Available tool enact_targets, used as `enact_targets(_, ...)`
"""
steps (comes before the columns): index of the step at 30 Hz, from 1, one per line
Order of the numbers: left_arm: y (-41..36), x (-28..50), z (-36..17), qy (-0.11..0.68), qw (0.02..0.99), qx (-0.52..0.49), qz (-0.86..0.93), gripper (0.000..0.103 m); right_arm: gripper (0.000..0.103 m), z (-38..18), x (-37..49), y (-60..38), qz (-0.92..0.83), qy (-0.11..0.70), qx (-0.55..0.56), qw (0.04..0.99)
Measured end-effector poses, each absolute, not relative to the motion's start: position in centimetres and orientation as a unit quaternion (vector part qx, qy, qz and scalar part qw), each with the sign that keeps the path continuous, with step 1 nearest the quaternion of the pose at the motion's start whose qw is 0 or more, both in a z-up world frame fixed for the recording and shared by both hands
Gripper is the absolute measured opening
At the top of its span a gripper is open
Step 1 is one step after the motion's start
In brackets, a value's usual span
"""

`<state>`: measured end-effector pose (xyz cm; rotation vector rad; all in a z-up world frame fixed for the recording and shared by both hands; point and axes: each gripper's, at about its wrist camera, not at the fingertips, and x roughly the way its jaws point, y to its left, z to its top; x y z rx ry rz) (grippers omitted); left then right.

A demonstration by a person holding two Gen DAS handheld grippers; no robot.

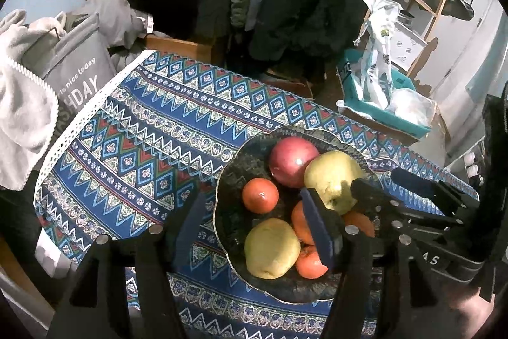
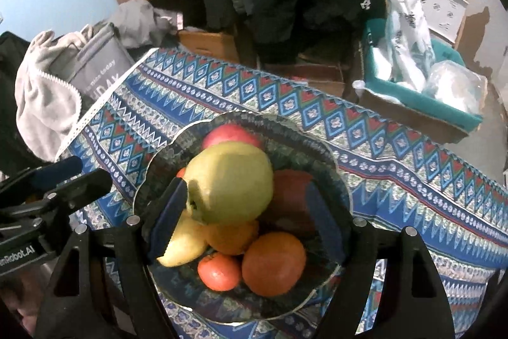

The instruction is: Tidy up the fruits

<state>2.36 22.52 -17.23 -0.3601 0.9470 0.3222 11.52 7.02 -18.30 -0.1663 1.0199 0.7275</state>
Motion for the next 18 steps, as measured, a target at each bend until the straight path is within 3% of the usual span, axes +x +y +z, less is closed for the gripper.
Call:
enact_targets(13, 19.2, 1.9, -13.2, 0.422, 0.887, -0.136, 0.131, 0.072, 0.078, -11.8, 10.9, 1.7, 0.287, 0.425, -0.059, 0.856)
enact_targets(18, 17.9, 1.7, -11.0, 0.402, 0.899, -0.13, 0.115, 0.076, 0.083, -9.0, 10.3, -0.3, 0.273, 0.395, -0.049, 0.876)
